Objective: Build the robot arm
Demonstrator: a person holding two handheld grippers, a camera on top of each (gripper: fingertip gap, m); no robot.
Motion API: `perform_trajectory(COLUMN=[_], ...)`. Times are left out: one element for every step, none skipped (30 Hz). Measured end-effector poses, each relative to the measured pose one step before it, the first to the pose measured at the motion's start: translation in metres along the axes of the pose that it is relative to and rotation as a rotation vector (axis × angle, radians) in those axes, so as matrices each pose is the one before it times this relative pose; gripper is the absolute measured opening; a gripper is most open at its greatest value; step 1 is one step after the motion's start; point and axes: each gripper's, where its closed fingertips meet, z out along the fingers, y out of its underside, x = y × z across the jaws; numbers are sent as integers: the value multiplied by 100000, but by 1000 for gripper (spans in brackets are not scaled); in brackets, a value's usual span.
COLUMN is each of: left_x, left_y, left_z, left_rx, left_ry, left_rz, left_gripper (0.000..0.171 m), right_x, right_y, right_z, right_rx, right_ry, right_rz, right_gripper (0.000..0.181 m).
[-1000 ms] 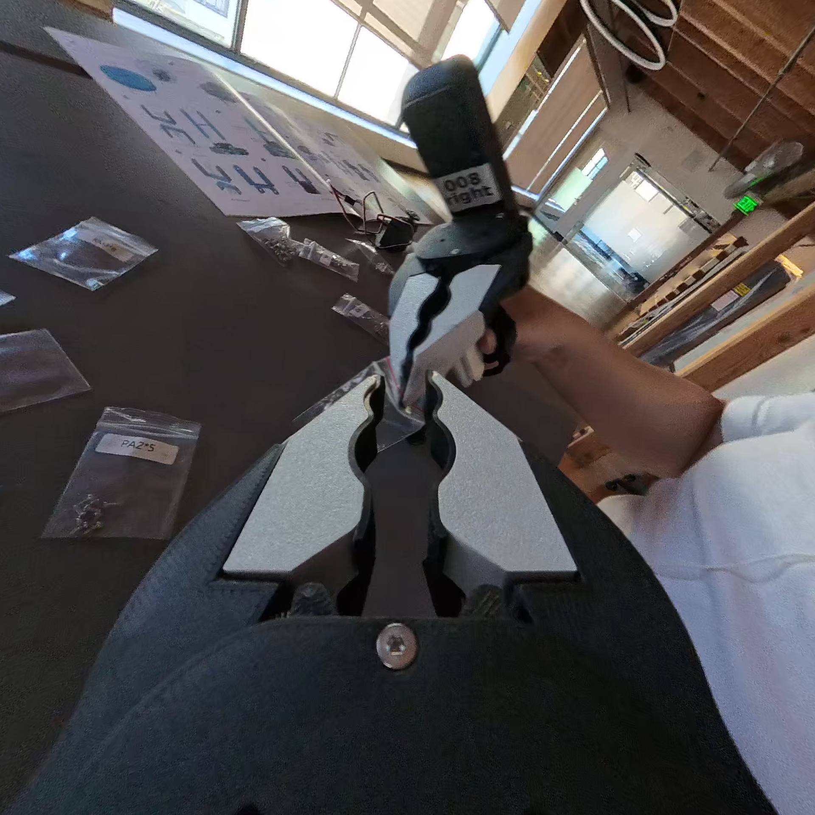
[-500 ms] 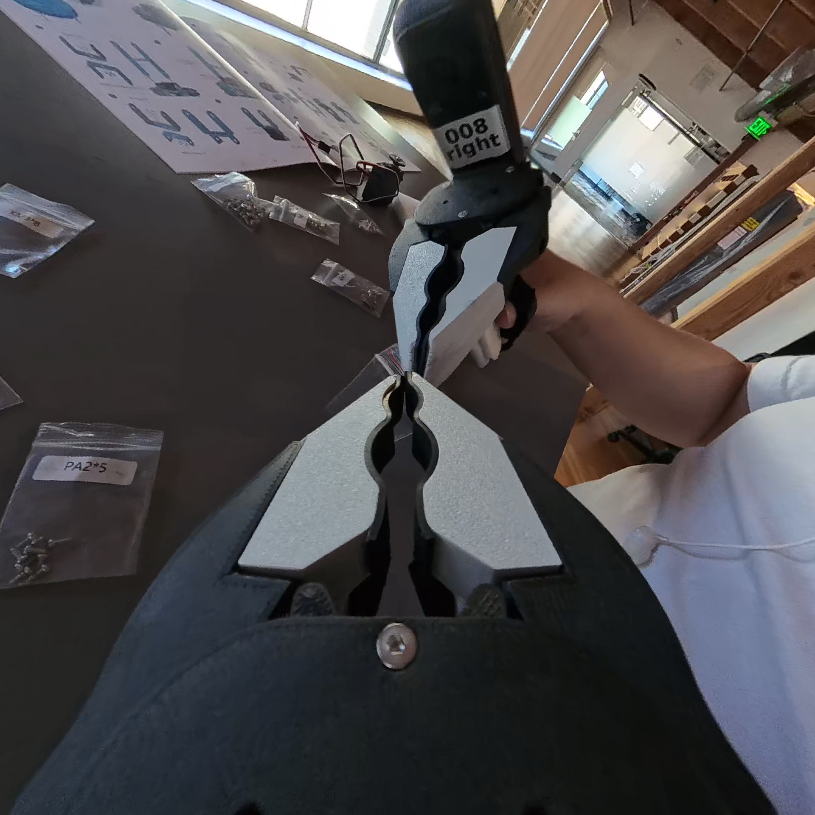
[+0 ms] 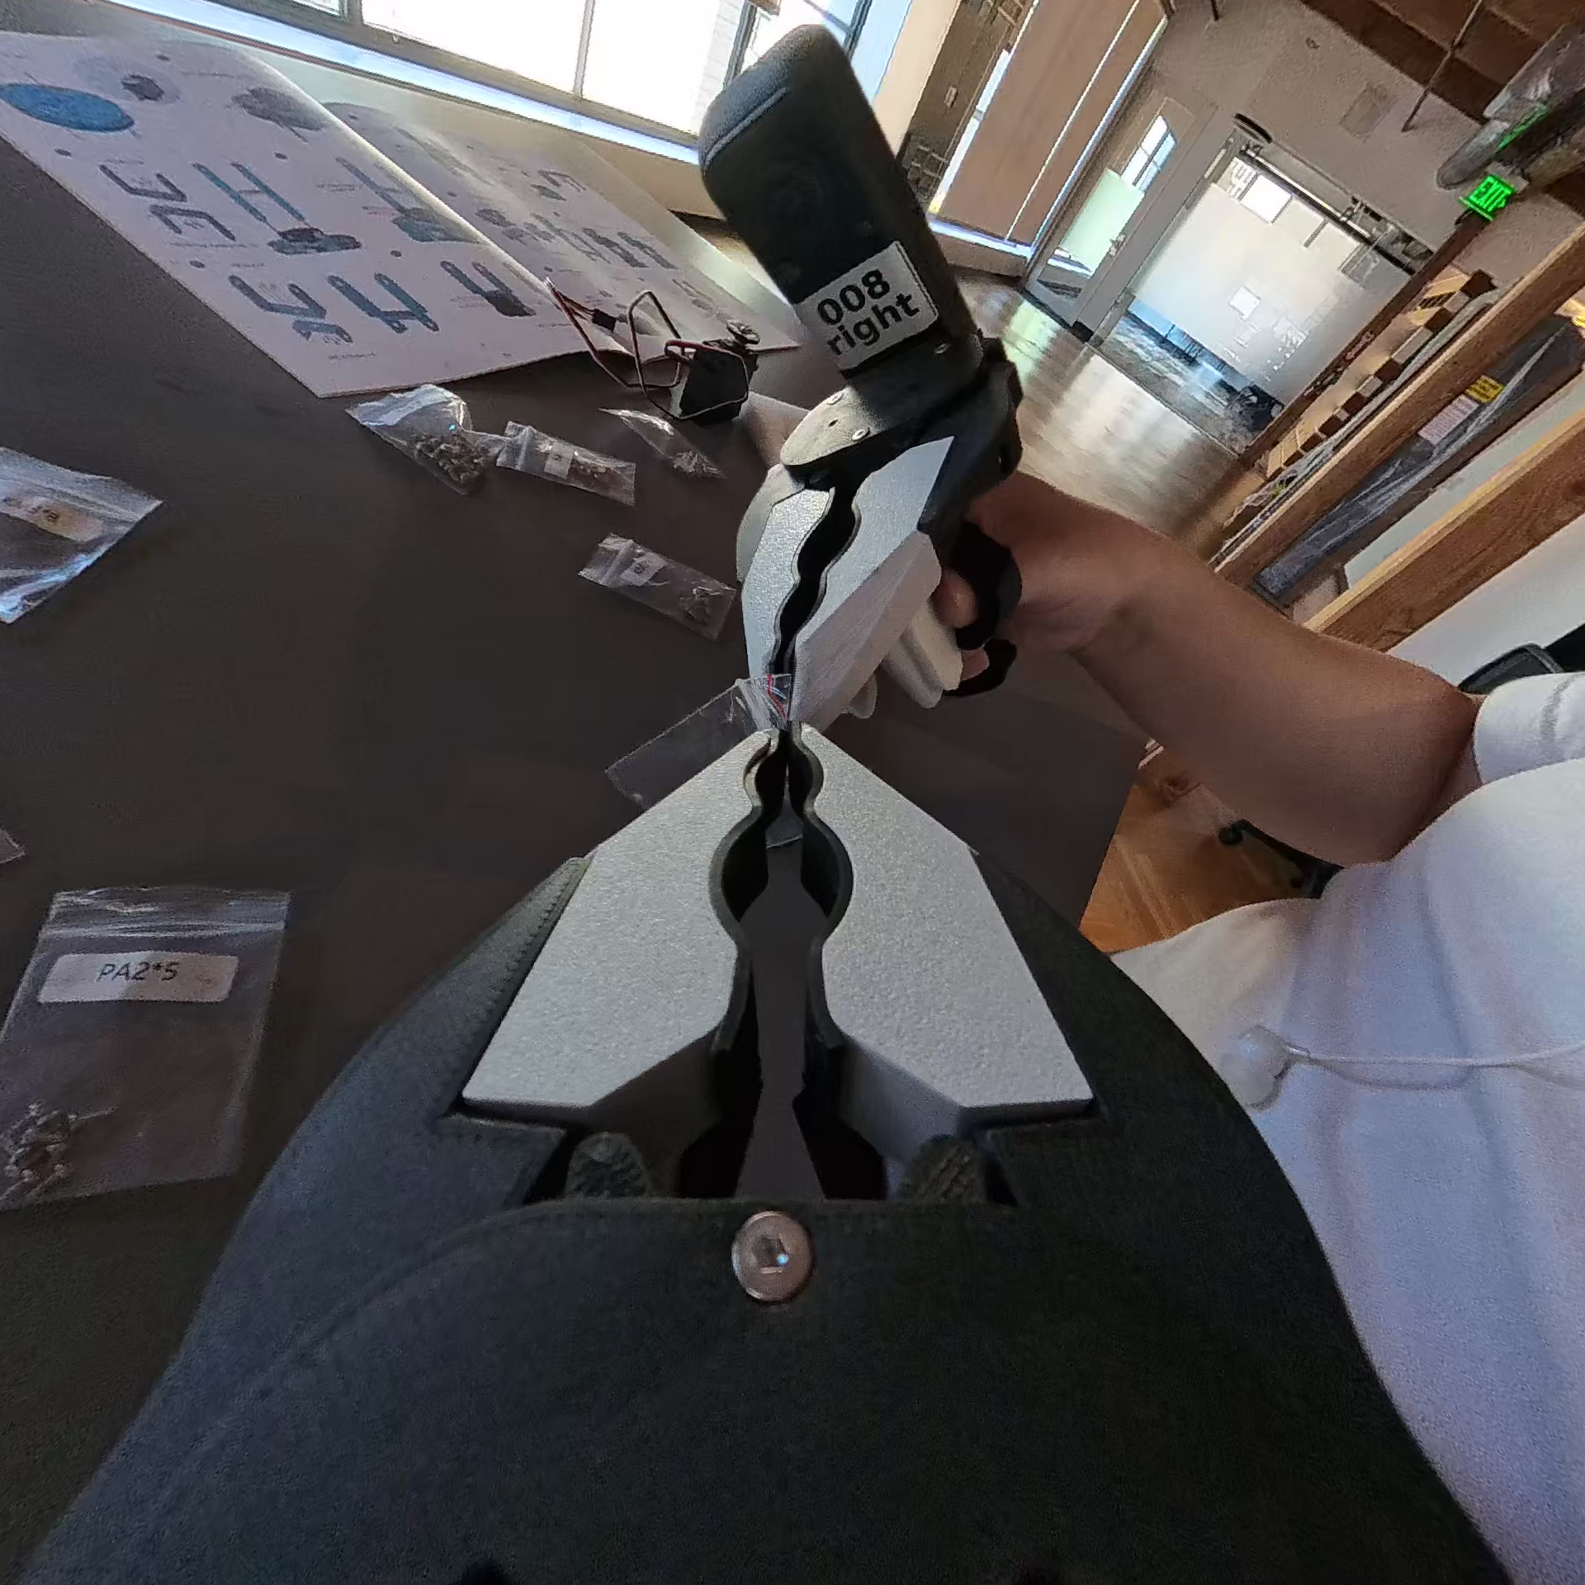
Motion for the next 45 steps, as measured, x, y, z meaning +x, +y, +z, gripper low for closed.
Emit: perform_trajectory(left_x=[59,27,15,-31,-91,2,104,58,-15,-90,-147,-118,38,113,122,60,62,126,165,115,80,89,102,164,191,219,240,222,222,244,216,221,185,156,156,197,284,407,549,633,761,860,697,440,461], left_y=[108,95,78,106,103,43,1,32,81,53,-5,-16,-64,-88,-21,33,24,-16,-67,-61,-78,-74,-65,-83,-88,-61,-59,-80,-96,-70,-88,-64,13,18,5,-21,-65,-184,-248,-286,-348,-466,-623,-677,-526], left_z=[74,76,61,75,82,105,133,143,128,53,-30,-66,-57,-27,36,105,115,136,136,149,139,160,157,156,155,171,173,174,170,188,178,187,209,210,213,248,287,334,380,451,507,523,482,442,460], left_rx=[-558,-331,-231,-462,-581,-301,-26,-313,-662,-500,-236,-90,386,529,81,-180,-145,-30,115,113,166,64,-81,59,61,-60,-56,89,186,-11,40,-133,-687,-750,-540,-377,-121,557,1008,1225,1563,2399,3500,4065,3194], left_ry=[268,141,32,-183,-520,-98,446,239,-272,-645,-860,-394,698,1142,961,268,-89,252,402,67,-136,-127,-89,136,260,368,453,340,239,227,-199,-531,-1010,-1594,-1798,-1724,-1564,-1221,-768,-633,-197,113,-1400,-3684,-4025], left_rz=[-43,-99,-91,-46,66,38,-322,-402,70,413,174,-238,-684,-1047,-764,44,577,471,265,240,263,166,124,321,367,367,360,249,227,138,-73,87,312,366,223,-195,-583,-506,-10,676,1672,2705,3105,3569,5263], left_gripper=[0,0,0,0,0,0,0,0,0,0,0,0,0,0,0,0,0,0,0,0,0,0,0,0,0,0,0,0,0,0,0,0,0,0,0,0,0,0,0,0,0,0,8,27,37], right_x=[-45,-39,-2,159,216,113,79,140,132,339,488,-21,-274,-140,-100,-113,-102,-136,-153,34,46,29,32,79,130,18,-76,-40,-138,-117,-31,-117,161,294,229,143,99,5,-67,-82,-122,-158,-66,-15,-3], right_y=[201,151,132,113,65,24,54,76,105,167,105,-154,-288,-105,-15,-34,0,74,18,-79,-2,78,101,92,85,7,3,51,136,195,221,258,73,73,124,112,115,237,321,202,137,216,316,331,366], right_z=[-73,-116,-152,-194,-200,-183,-144,-140,-145,-178,-265,-296,-281,-191,-91,-1,76,102,106,69,27,-35,-77,-151,-197,-213,-204,-169,-125,-133,-169,-236,-352,-465,-537,-544,-524,-501,-533,-662,-787,-886,-960,-1024,-1064], right_rx=[-781,-332,-139,-26,263,332,15,-395,-726,-1172,-625,1350,2176,876,283,765,798,476,810,1503,911,63,-86,-38,-133,323,373,224,-168,-533,-646,-1010,-154,-391,-1416,-1669,-1861,-2792,-3448,-2470,-1508,-1730,-1889,-1275,-1077], right_ry=[527,523,756,2082,2863,2578,2394,2551,2661,4038,4927,1343,-1084,-787,-648,-934,-1204,-1676,-1816,-547,-42,342,895,1450,1611,419,-780,-1246,-2208,-2137,-1462,-1559,974,2379,2395,2596,3298,3492,3320,2930,1987,849,602,267,-295], right_rz=[81,368,457,183,-665,-983,-687,-311,-501,-1227,-1913,-1535,416,1180,567,-113,163,981,1796,2255,1944,1275,611,267,-227,-461,-232,376,693,836,239,-574,-450,-667,-672,-950,-2161,-2998,-3459,-4103,-3883,-2724,-1866,-1611,-917], right_gripper=[0,0,0,0,0,0,0,0,0,0,0,0,0,0,0,0,0,0,1,9,17,18,18,15,10,9,9,9,9,9,6,1,1,0,0,0,1,1,1,1,1,1,0,0,0])
